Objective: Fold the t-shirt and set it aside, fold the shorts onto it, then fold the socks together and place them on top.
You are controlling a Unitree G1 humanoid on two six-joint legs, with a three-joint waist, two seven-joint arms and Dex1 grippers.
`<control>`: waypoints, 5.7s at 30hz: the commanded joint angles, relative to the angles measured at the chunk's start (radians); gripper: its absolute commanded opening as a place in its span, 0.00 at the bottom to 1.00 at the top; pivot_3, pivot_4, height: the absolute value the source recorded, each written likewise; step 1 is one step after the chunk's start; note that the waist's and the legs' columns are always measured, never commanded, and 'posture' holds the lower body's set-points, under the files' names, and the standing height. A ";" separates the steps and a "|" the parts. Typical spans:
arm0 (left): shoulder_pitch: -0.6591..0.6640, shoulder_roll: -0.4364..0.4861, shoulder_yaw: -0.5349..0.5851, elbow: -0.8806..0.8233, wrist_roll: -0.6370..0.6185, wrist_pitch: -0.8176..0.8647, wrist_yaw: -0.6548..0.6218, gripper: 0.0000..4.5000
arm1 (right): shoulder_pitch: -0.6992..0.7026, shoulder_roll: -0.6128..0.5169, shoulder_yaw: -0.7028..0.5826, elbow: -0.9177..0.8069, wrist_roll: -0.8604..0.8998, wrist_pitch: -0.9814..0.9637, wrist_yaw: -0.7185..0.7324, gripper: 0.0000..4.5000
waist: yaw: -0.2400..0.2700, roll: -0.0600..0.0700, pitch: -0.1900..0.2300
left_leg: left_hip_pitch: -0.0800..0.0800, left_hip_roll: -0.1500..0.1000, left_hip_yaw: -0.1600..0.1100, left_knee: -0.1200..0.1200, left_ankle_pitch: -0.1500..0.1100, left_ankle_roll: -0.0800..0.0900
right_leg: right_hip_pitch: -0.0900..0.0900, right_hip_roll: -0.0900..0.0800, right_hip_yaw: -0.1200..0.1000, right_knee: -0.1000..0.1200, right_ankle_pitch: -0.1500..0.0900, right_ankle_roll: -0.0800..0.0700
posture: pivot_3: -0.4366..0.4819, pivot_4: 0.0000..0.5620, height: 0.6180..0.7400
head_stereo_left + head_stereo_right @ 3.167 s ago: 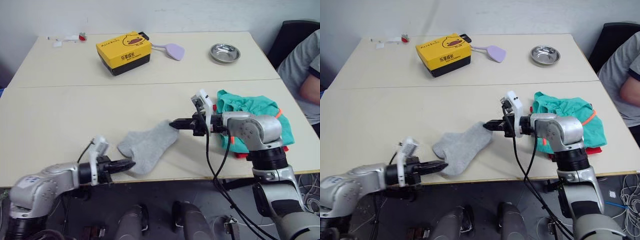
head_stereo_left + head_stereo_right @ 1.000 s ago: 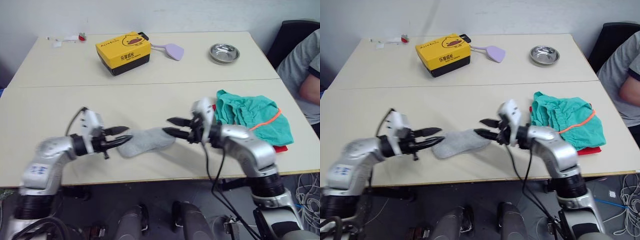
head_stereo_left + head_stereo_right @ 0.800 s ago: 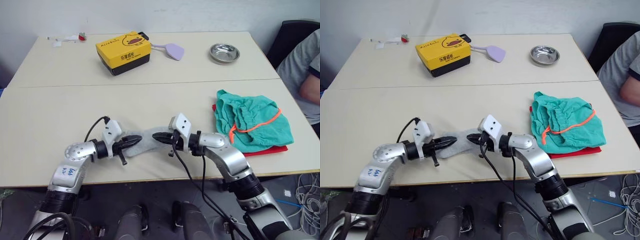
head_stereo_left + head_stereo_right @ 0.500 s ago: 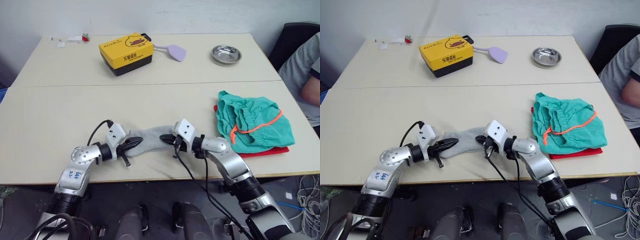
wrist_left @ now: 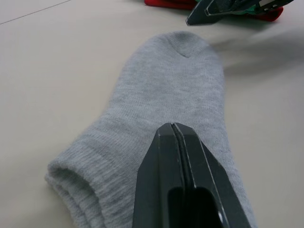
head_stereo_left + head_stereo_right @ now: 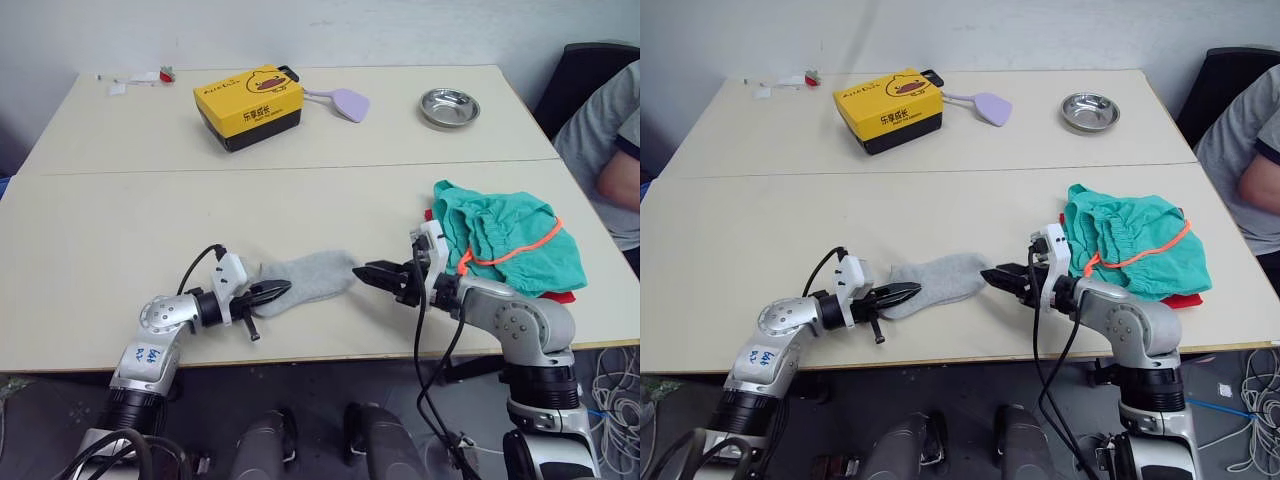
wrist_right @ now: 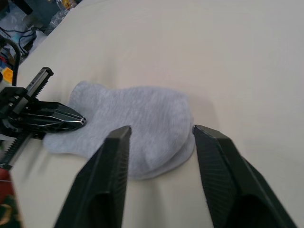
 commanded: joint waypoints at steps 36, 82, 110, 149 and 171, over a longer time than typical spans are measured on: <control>-0.335 -0.262 -0.187 0.327 0.150 0.074 0.109 0.00 | -0.217 -0.038 -0.173 0.087 0.143 0.237 -0.165 0.01 | -0.001 0.000 0.000 | -0.001 -0.001 0.002 0.000 0.006 0.004 | 0.000 0.001 0.000 0.000 0.001 0.002 | 0.48 0.27 1.00; -0.181 -0.174 -0.110 0.096 0.106 0.171 0.123 0.00 | -0.162 0.200 -0.029 0.039 0.067 0.092 -0.198 0.50 | -0.007 0.000 -0.001 | -0.001 -0.001 0.001 -0.001 0.007 0.004 | 0.000 0.001 0.000 0.000 0.001 0.002 | 0.48 0.27 1.00; -0.222 0.068 0.133 -0.147 -0.275 0.485 -0.057 0.00 | -0.034 0.009 0.299 0.141 -0.364 -0.745 0.250 0.00 | 0.001 0.000 0.000 | -0.002 -0.002 0.001 -0.001 0.006 0.001 | 0.000 0.001 0.000 -0.001 0.001 0.002 | 0.48 0.27 1.00; -0.225 -0.111 -0.110 0.154 0.066 0.214 0.082 0.00 | -0.076 0.063 0.335 0.349 -0.561 -0.945 0.232 0.00 | 0.003 -0.001 -0.001 | 0.001 -0.002 0.001 0.002 0.007 0.002 | 0.002 0.001 -0.001 0.001 0.001 0.002 | 0.48 0.27 1.00; -0.033 0.082 0.139 -0.165 -0.195 0.089 -0.178 0.61 | -0.275 -0.162 0.095 0.354 -0.049 0.135 0.287 1.00 | -0.004 0.000 0.000 | -0.001 0.000 0.000 0.002 0.006 0.003 | 0.000 0.000 0.000 0.001 0.001 0.000 | 0.48 0.27 1.00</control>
